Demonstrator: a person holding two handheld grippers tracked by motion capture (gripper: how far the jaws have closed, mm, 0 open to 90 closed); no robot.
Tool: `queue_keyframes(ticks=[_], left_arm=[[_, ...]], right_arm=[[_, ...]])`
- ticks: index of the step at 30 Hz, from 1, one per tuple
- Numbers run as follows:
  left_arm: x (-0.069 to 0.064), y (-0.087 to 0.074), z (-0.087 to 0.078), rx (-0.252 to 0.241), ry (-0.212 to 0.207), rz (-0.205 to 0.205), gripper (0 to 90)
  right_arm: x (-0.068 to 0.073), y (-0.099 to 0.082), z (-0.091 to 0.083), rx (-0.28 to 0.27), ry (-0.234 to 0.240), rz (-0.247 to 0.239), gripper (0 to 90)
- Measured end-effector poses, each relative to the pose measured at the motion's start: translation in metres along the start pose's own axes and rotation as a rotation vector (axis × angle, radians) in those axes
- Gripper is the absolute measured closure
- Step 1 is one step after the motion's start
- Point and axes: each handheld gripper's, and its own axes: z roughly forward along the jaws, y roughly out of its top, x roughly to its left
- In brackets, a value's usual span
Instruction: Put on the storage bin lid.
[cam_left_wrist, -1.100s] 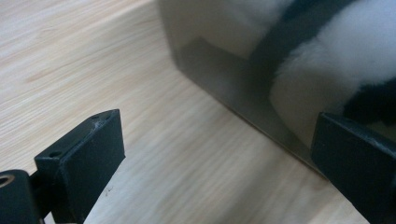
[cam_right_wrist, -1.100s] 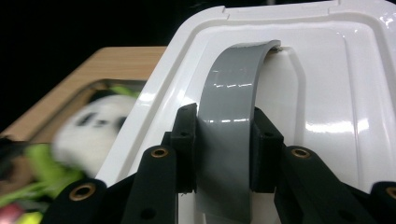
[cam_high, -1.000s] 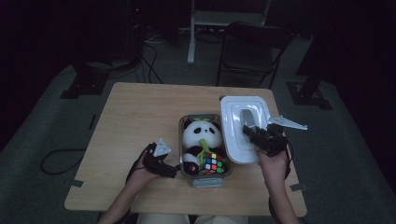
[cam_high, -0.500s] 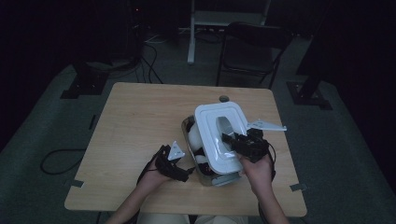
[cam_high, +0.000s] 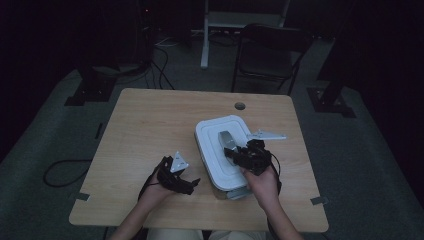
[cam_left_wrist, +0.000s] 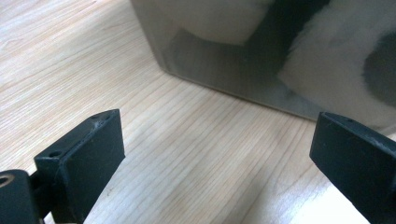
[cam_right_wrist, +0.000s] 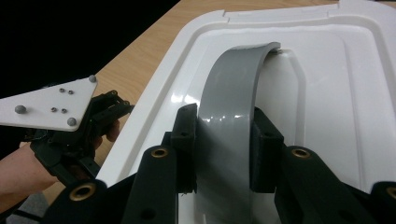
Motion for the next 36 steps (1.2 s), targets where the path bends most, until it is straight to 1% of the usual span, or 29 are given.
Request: queue_keyframes(ticks=[3, 7, 9, 13, 15, 17, 18, 19, 20, 21, 23, 24, 25, 27, 30, 31, 33, 36], left_arm=[[0.003, -0.003, -0.002, 0.005, 0.008, -0.006, 3.7], [0.005, -0.009, -0.004, 0.008, 0.016, -0.021, 3.7], [0.006, -0.011, -0.006, 0.008, 0.02, -0.026, 3.7], [0.007, -0.014, -0.009, 0.006, 0.027, -0.031, 3.7], [0.008, -0.015, -0.01, 0.001, 0.028, -0.039, 3.7], [0.008, -0.016, -0.011, -0.003, 0.031, -0.043, 3.7], [0.008, -0.016, -0.011, -0.001, 0.032, -0.042, 3.7], [0.008, -0.017, -0.011, -0.001, 0.032, -0.044, 3.7], [0.007, -0.018, -0.011, -0.002, 0.029, -0.049, 3.7], [0.007, -0.019, -0.011, -0.002, 0.03, -0.049, 3.7], [0.007, -0.02, -0.011, -0.001, 0.027, -0.05, 3.7], [0.007, -0.021, -0.011, -0.004, 0.028, -0.057, 3.7], [0.007, -0.022, -0.011, -0.005, 0.029, -0.058, 3.7], [0.007, -0.023, -0.011, -0.008, 0.033, -0.065, 3.7], [0.008, -0.023, -0.011, -0.009, 0.034, -0.069, 3.7], [0.008, -0.024, -0.011, -0.01, 0.034, -0.07, 3.7], [0.008, -0.023, -0.012, -0.012, 0.036, -0.072, 3.7], [0.009, -0.022, -0.012, -0.016, 0.035, -0.075, 3.7]], right_arm=[[0.0, 0.002, 0.001, 0.011, 0.002, -0.003, 68.8], [0.0, 0.002, 0.004, 0.024, 0.013, 0.008, 68.7], [0.001, 0.002, 0.005, 0.029, 0.004, -0.003, 68.7], [0.001, -0.001, 0.008, 0.034, 0.005, 0.008, 68.7], [0.003, -0.004, 0.01, 0.033, -0.007, -0.003, 68.7], [0.003, -0.006, 0.01, 0.039, 0.0, 0.007, 68.8], [0.002, -0.006, 0.011, 0.045, 0.005, 0.001, 68.9], [0.001, -0.007, 0.012, 0.049, 0.009, 0.005, 69.0], [0.003, -0.009, 0.013, 0.051, 0.003, -0.001, 69.1], [0.005, -0.01, 0.014, 0.062, -0.014, -0.03, 69.1], [0.004, -0.012, 0.015, 0.059, -0.005, -0.013, 69.4], [0.005, -0.012, 0.016, 0.059, -0.011, -0.023, 69.4], [0.004, -0.012, 0.016, 0.054, -0.012, -0.02, 69.4], [0.007, -0.013, 0.017, 0.053, -0.031, -0.047, 69.5], [0.008, -0.014, 0.017, 0.051, -0.037, -0.062, 69.4], [0.008, -0.013, 0.017, 0.052, -0.04, -0.061, 69.4], [0.009, -0.012, 0.018, 0.06, -0.049, -0.076, 69.3], [0.01, -0.012, 0.018, 0.057, -0.057, -0.076, 69.2]])
